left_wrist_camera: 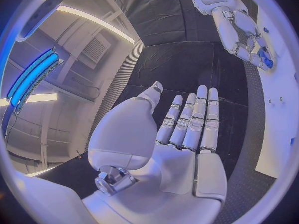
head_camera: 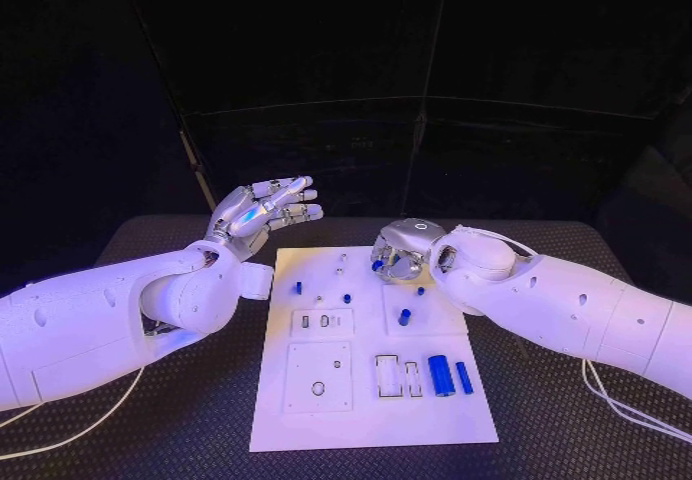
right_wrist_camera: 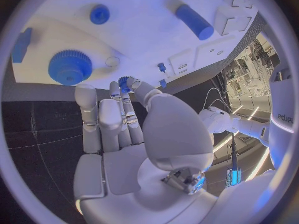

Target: Assemble the parts on the task board

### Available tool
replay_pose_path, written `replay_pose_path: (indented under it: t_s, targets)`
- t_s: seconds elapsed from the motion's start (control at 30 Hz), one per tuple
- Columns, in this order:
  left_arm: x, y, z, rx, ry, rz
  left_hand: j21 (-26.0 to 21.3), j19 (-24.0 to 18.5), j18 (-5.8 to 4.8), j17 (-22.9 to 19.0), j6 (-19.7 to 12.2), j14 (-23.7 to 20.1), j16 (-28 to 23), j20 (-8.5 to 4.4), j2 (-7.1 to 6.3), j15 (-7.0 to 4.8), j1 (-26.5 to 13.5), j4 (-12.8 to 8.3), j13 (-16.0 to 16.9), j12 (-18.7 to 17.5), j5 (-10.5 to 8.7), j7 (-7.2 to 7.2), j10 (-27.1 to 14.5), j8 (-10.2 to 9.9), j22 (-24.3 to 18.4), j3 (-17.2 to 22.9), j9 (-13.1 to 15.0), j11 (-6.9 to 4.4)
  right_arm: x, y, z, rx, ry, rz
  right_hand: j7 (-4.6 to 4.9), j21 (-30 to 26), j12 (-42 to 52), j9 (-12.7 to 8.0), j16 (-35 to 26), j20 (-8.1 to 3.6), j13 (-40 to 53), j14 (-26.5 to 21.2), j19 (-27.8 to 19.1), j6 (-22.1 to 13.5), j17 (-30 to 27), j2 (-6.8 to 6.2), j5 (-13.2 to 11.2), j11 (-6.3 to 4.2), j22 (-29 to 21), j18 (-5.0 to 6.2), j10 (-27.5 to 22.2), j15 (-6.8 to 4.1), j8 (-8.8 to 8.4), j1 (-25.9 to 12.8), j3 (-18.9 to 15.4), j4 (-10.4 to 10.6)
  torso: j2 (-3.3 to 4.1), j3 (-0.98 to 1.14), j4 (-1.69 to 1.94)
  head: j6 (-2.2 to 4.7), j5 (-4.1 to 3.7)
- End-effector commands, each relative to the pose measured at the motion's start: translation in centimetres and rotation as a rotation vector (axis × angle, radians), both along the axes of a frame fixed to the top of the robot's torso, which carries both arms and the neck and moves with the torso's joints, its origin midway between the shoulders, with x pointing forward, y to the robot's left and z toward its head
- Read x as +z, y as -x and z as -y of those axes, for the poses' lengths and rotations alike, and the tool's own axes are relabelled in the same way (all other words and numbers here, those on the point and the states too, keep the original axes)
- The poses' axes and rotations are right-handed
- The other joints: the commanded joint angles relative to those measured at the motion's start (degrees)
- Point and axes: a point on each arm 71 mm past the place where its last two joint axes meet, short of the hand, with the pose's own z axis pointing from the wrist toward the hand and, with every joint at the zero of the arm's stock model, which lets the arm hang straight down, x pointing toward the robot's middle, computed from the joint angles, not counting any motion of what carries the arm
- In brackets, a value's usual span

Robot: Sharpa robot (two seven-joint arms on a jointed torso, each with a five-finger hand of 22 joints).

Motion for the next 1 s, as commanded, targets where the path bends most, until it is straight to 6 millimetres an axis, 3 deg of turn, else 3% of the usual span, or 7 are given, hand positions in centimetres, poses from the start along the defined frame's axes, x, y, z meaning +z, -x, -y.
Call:
replay_pose_path:
  t_s: [0.03,0.2,0.37,0.67,0.83,1.0]
  targets:
    - [0.1,0.0,0.2,-0.013,0.008,0.005,0.2,0.4,1.11,-0.08,0.38,0.53,0.02,0.0,0.4,-0.03,0.12,-0.4,-0.01,0.05,0.38,4.13,0.34,0.13,-0.08,-0.11,0.0,0.21,0.7,-0.2,-0.4,-0.044,-0.072,0.042,-0.02,0.26,0.23,0.05,0.48,-0.13,0.06,1.38,0.38,0.47,0.19,0.36,-0.53,0.09,0.22,-0.45,0.52,-0.37,0.15,-0.2,0.13,0.49,0.12,0.02,0.22,0.17,-0.07]
    - [0.1,0.1,0.3,-0.017,0.009,0.003,0.2,0.42,1.11,-0.1,0.4,0.54,0.0,0.0,0.42,-0.02,0.19,-0.47,-0.02,0.04,0.38,4.13,0.35,0.12,-0.09,-0.09,0.0,0.21,0.6,-0.6,-1.3,-0.062,-0.082,0.045,-0.01,0.42,0.13,0.02,0.74,-0.15,0.03,1.37,0.41,0.46,0.43,0.18,-0.77,0.1,0.41,-0.48,0.54,-0.37,0.1,-0.39,0.15,0.8,0.08,-0.02,0.08,-0.31,0.07]
    - [0.0,0.1,0.4,-0.022,0.009,0.001,0.19,0.43,1.11,-0.11,0.45,0.56,-0.01,0.0,0.46,-0.02,0.28,-0.56,-0.02,0.03,0.39,4.12,0.37,0.12,-0.11,-0.05,0.0,0.2,0.3,-1.1,-2.7,-0.069,-0.084,0.038,0.03,0.7,-0.08,-0.06,1.15,-0.14,-0.02,1.38,0.52,0.29,0.83,-0.04,-0.94,0.15,0.79,-0.55,0.41,-0.34,-0.05,-0.58,0.24,1.21,0.14,0.03,0.05,-0.31,0.2]
    - [0.0,0.0,0.5,-0.023,0.008,0.0,0.19,0.43,1.11,-0.11,0.45,0.56,-0.01,0.0,0.47,-0.02,0.28,-0.56,-0.02,0.03,0.39,4.12,0.37,0.12,-0.11,-0.05,0.0,0.2,-0.1,-1.7,-4.5,-0.08,-0.079,0.04,0.09,0.89,-0.26,-0.13,1.43,-0.12,-0.07,1.37,0.56,0.09,1.07,-0.37,-1.04,0.21,1.03,-0.59,0.22,-0.3,-0.21,-0.56,0.34,1.37,0.32,0.03,0.43,-0.43,0.2]
    - [0.0,0.0,0.6,-0.023,0.008,0.0,0.19,0.44,1.1,-0.14,0.49,0.58,-0.05,-0.01,0.55,-0.02,0.43,-0.69,-0.02,0.02,0.39,4.11,0.4,0.11,-0.14,0.0,-0.01,0.2,0.1,-1.9,-5.3,-0.087,-0.096,0.081,0.14,0.96,-0.32,-0.15,1.64,-0.1,-0.08,1.38,0.56,0.05,1.31,-0.32,-0.99,0.23,1.1,-0.6,0.16,-0.28,-0.26,-0.46,0.52,1.46,0.29,0.06,0.2,-0.42,0.45]
    - [0.0,0.0,0.6,-0.025,0.008,0.0,0.18,0.45,1.1,-0.15,0.51,0.59,-0.07,-0.01,0.59,-0.02,0.5,-0.75,-0.02,0.01,0.39,4.1,0.41,0.1,-0.15,0.03,-0.01,0.19,0.1,-2.1,-5.7,-0.093,-0.105,0.103,0.18,1.05,-0.36,-0.16,1.84,-0.09,-0.09,1.41,0.59,0.01,1.55,-0.39,-0.97,0.26,1.21,-0.61,0.09,-0.26,-0.3,-0.38,0.61,1.47,0.29,0.04,0.22,-0.48,0.46]
